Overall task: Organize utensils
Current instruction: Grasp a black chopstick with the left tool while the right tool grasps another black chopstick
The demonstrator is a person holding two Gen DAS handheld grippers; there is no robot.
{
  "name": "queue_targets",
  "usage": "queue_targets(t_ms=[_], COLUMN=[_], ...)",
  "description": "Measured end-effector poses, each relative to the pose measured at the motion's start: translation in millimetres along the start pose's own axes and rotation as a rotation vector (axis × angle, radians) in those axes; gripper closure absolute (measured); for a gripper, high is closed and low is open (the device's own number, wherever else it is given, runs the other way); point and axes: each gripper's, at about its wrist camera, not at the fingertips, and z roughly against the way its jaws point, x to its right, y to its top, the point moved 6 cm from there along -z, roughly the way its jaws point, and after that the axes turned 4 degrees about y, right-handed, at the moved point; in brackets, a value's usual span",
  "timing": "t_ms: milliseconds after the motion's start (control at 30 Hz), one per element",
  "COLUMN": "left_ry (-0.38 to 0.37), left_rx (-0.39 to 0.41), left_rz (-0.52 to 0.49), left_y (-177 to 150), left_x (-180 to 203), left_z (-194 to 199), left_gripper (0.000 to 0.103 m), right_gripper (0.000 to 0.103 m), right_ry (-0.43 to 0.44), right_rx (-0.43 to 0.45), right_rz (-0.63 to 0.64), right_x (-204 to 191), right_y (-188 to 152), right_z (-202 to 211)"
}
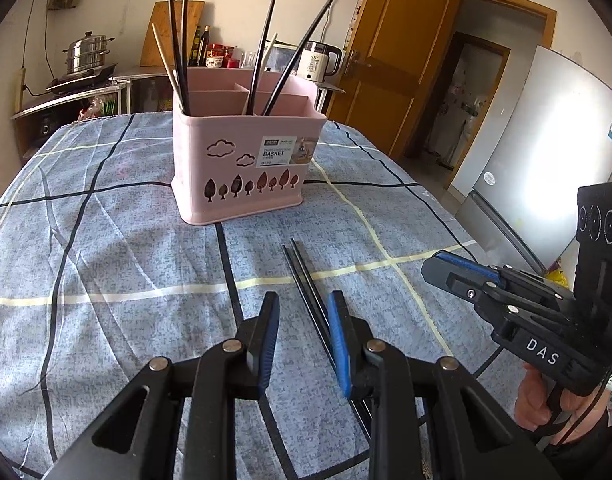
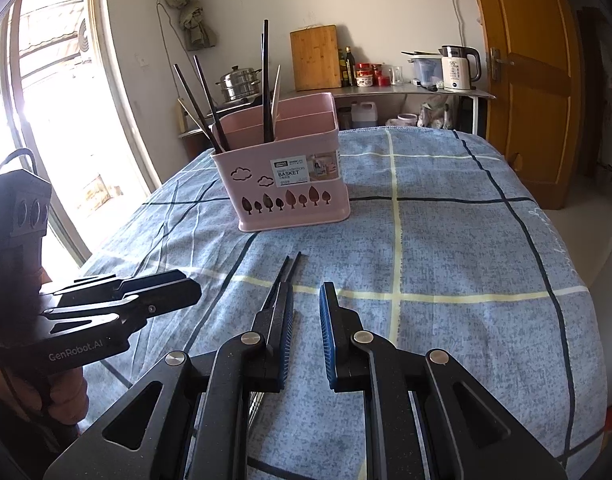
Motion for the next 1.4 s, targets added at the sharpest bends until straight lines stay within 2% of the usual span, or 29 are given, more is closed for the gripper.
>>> queue_targets(t_ms=[367, 667, 1067, 1100, 1133, 1267, 1400], left_ry=[0.021, 0.063, 0.179, 0.183, 0.187, 0.167, 0.177], left_rx=[-0.092, -0.143, -0.136, -0.135, -0.134, -0.146, -0.15], left_rz=[0.009, -0.017, -0.138, -0.142, -0.142, -0.098, -0.067], left_y=[-3, -10, -12, -12, -12, -12, -16], left_x=[4, 9, 24, 24, 23, 9, -6], left_z=[-43, -61, -68, -68, -68, -62, -53], left_gripper=[0.077, 0.077, 0.077, 0.081, 0.09, 0.093, 0.096], right_gripper=[0.089, 0.089, 0.089, 0.089, 0.089, 0.089, 0.089], right_ry=[-0.008, -0.008, -0.007, -0.008, -0.009, -0.013, -0.009], right_rx=[-0.007, -0.006, -0.006, -0.007, -0.008, -0.01, -0.017], right_rz=[-0.017, -0.026, -0.03, -0.03, -0.029, -0.028, -0.033], right_x=[8, 11, 11, 10, 10, 9, 8], right_y=[-3, -4, -4, -4, -4, -4, -5], right_z=[-3, -3, -2, -3, -3, -3, -5])
